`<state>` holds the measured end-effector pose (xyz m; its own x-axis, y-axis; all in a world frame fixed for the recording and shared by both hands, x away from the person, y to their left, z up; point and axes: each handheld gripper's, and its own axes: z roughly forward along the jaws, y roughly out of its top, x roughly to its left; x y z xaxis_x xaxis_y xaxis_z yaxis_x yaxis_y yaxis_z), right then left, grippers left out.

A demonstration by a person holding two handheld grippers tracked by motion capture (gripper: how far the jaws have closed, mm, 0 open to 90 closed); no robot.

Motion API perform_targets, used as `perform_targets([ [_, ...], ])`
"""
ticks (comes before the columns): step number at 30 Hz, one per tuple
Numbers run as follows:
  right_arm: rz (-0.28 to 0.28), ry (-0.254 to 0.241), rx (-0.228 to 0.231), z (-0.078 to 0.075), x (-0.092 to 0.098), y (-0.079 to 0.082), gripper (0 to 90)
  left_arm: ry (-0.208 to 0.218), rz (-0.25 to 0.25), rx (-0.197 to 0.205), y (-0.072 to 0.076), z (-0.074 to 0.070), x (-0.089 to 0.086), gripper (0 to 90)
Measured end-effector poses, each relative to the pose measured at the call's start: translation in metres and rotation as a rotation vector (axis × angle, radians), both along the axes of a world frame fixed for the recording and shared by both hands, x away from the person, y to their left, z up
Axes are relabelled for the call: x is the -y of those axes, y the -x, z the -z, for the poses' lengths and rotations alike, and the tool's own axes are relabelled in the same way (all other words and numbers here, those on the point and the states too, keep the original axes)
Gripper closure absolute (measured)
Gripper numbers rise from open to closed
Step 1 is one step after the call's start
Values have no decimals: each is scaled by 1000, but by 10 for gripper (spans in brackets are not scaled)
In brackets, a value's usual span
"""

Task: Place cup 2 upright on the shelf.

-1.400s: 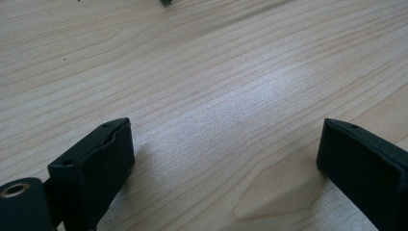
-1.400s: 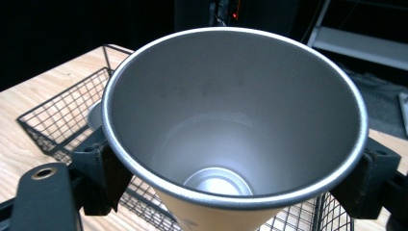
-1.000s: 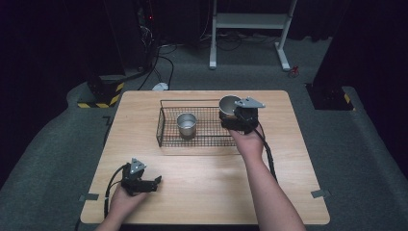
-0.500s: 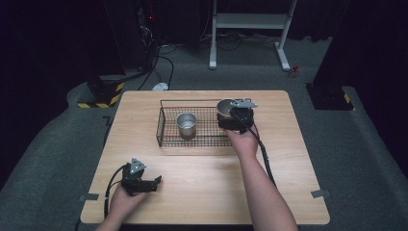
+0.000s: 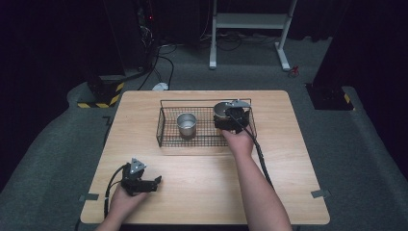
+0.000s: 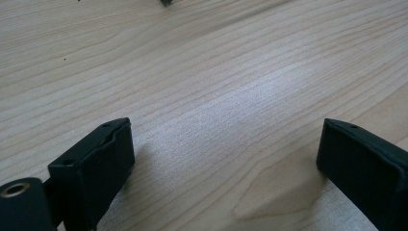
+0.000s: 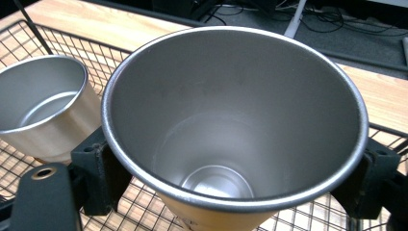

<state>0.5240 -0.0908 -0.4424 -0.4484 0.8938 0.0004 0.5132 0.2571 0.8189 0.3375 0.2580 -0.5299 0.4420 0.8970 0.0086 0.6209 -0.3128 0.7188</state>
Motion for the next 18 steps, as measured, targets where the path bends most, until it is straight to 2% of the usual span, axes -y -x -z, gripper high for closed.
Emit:
perform_targets([
  [8, -11, 26, -32, 8, -5, -1, 147, 1, -2, 0, 0, 0, 0, 65],
  [12, -10, 18, -54, 10, -6, 0, 146, 0, -2, 0, 0, 0, 0, 65],
  [18, -12, 34, -50, 13, -9, 0, 143, 2, -3, 1, 0, 0, 0, 65],
])
